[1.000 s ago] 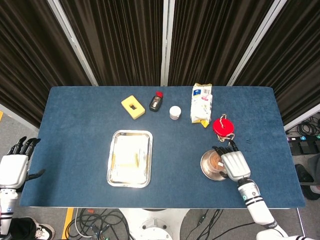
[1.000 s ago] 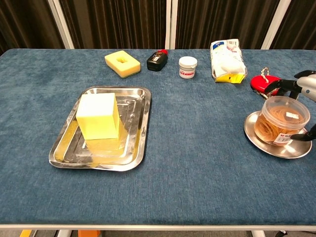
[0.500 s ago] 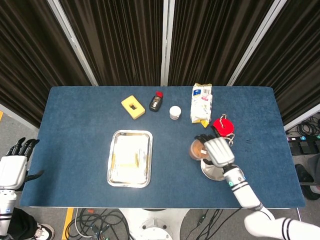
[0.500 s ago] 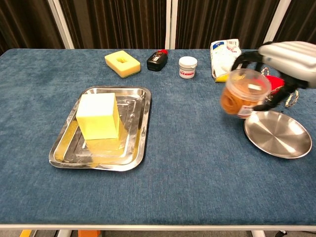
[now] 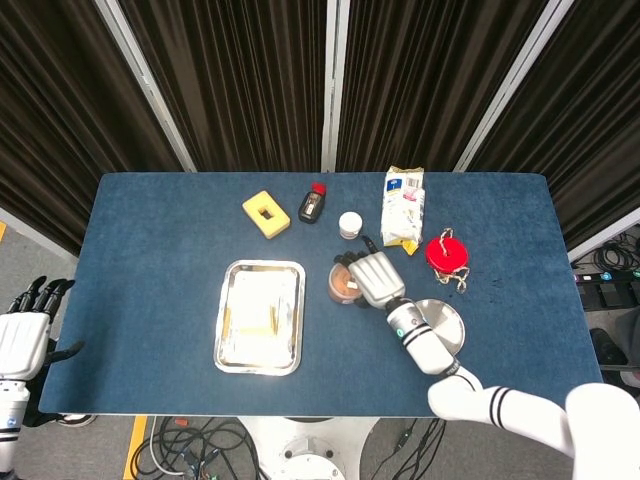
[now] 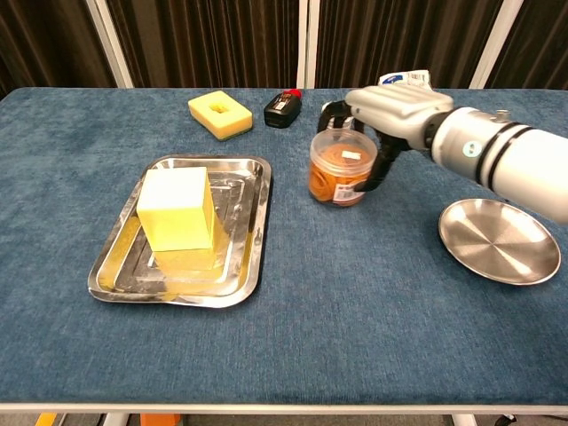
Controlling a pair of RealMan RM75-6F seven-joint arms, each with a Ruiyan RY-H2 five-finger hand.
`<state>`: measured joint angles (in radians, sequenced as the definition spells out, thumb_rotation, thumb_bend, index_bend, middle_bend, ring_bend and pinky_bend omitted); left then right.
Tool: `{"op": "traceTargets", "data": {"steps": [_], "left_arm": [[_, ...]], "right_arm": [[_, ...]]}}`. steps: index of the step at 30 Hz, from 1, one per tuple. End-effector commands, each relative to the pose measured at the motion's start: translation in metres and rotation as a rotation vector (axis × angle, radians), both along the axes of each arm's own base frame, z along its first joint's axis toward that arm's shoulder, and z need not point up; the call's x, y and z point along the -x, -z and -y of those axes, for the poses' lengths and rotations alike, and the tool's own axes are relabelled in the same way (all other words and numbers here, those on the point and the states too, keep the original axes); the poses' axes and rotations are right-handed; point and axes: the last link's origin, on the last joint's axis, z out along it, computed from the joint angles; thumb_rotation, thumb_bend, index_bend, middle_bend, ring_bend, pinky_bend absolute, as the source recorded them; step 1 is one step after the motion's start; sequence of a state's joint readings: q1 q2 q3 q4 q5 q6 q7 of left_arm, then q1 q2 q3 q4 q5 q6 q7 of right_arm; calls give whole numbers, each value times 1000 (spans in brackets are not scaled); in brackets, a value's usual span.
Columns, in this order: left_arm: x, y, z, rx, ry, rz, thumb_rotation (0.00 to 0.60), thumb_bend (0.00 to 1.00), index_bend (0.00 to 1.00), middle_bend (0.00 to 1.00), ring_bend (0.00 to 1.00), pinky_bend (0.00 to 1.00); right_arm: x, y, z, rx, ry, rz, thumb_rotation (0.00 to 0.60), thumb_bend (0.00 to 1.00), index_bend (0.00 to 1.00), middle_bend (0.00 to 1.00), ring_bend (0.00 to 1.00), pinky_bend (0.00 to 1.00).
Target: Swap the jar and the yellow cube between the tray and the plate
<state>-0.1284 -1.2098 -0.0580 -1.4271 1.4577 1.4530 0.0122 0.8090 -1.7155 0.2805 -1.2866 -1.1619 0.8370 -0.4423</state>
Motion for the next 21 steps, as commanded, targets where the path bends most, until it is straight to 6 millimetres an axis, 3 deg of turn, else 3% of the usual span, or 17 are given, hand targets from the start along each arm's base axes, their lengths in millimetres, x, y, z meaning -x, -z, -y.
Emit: {"op": "traceTargets", "data": {"steps": [1, 3, 5, 8, 13, 21], "left_arm": [[0, -1, 1, 1, 1, 0, 600, 0, 147, 129, 59, 222], [1, -1, 1, 1, 0, 2, 600, 0, 147, 129, 59, 222], [1, -1, 1, 4, -1, 2, 600, 0, 147, 129, 59, 222], [0, 1, 1, 10, 1, 4, 600, 0, 147, 129, 59, 222], [-4, 6, -3, 36, 17, -3, 600, 0, 147, 129, 59, 222], [-14, 10, -9, 34, 36, 3, 600, 0, 147, 129, 59, 222]], "right_arm": [[-6, 7, 2, -20, 0, 1, 600, 201, 297, 469, 369, 6], [-8, 9, 1, -40, 5, 9, 600, 157, 220, 431, 314, 4], [-7, 9, 1, -54, 14, 13, 600, 73, 80, 299, 174, 0], [-6, 6, 1, -57, 22, 18, 600, 2, 0, 123, 16, 0], [2, -19, -3, -28, 35, 63, 600, 0, 0, 35, 0, 0], [6, -68, -24, 8, 2, 129, 600, 0, 0, 34, 0, 0]]}}
